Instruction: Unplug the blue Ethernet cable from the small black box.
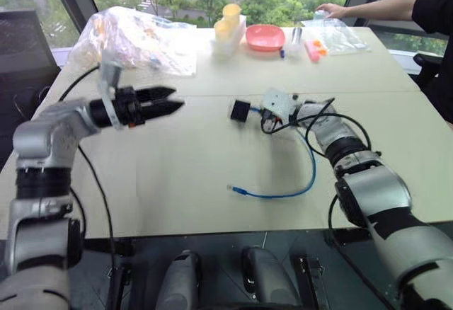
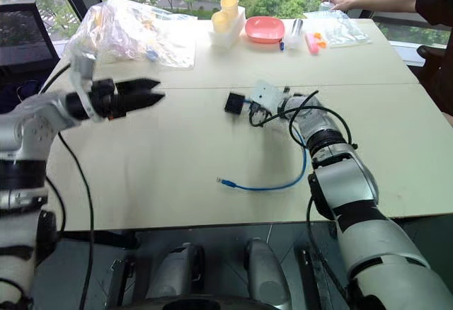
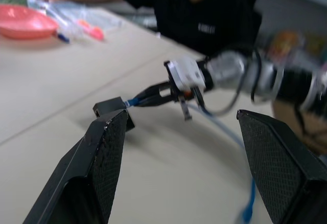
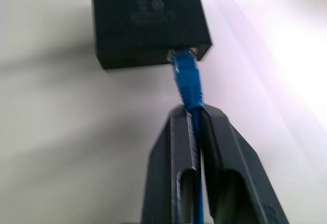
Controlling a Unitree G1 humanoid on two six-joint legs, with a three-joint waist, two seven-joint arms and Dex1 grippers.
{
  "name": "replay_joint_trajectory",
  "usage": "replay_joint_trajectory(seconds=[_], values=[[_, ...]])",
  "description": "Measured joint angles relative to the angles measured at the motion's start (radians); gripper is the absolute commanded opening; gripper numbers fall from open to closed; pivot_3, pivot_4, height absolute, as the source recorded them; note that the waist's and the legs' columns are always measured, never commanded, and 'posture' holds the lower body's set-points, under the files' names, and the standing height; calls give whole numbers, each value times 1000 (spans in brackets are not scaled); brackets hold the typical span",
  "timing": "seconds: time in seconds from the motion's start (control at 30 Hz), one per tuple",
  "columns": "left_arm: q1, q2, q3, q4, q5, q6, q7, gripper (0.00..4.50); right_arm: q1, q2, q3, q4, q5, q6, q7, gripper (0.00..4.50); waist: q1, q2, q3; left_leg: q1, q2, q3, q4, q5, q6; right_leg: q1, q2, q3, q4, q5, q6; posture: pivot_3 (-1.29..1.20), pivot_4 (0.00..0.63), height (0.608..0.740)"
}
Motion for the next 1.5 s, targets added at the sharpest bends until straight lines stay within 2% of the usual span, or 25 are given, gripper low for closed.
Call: replay_joint_trajectory(seconds=[0.1,0.2,0.37,0.53,0.8,0.83,0.9,1.13,1.2,1.3,1.4,1.5], values=[[-137,-57,-22,236,45,-58,-76,3571,41,-32,-25,-246,20,-53,-13,61,-2,0,0,0,0,-1,-1,0,0,0,1,0,0,0,0,0,150,740],[-235,-106,-63,421,110,-124,-143,3571,87,-35,-35,-447,29,-21,-13,61,0,0,0,0,0,-2,-2,0,0,0,2,-1,1,0,0,0,150,740],[-354,-182,-85,687,234,-286,-137,3571,167,-46,-37,-638,6,70,-29,61,3,0,0,-2,0,-2,0,0,0,-1,1,-1,0,0,0,0,150,740],[-415,-233,-61,801,284,-382,-109,3571,200,-48,-37,-740,2,132,-34,61,1,0,0,-3,0,-2,0,0,0,-1,1,-1,0,0,0,0,150,740],[-432,-254,-19,836,311,-398,-122,3571,235,-43,-26,-827,-12,177,-28,61,1,0,0,-3,0,-2,0,0,0,-1,1,-1,0,0,0,0,150,740],[-435,-255,-15,838,314,-393,-130,3146,235,-43,-21,-837,-16,178,-26,0,1,0,0,-3,0,-2,0,0,0,-1,1,-1,0,0,0,0,150,740],[-437,-256,-14,838,319,-388,-148,2791,236,-43,-9,-849,-25,178,-25,0,1,0,0,-3,0,-2,0,0,0,-1,1,-1,0,0,0,0,150,740],[-441,-268,-15,838,344,-369,-241,691,253,-28,9,-903,-50,221,-16,0,2,0,0,-3,0,-2,0,0,0,-1,1,-1,0,0,0,0,150,740],[-442,-266,-14,838,348,-359,-249,532,257,-30,9,-921,-52,232,-6,0,2,0,0,-3,0,-3,0,0,0,-1,1,-1,0,0,0,0,150,740],[-442,-262,-14,838,358,-344,-266,532,271,-35,9,-960,-48,246,26,1083,1,0,0,-3,0,-3,0,0,0,-1,1,-1,0,0,0,0,150,740],[-442,-254,-17,837,366,-304,-318,532,288,-36,10,-1008,-21,272,81,2565,0,0,0,-3,0,-3,0,0,0,-1,2,-2,1,0,0,0,150,740],[-442,-235,-23,831,376,-292,-365,532,321,-35,-31,-1056,83,397,152,3978,2,0,0,-3,0,-3,0,0,0,-1,2,-2,1,0,0,0,150,740]])
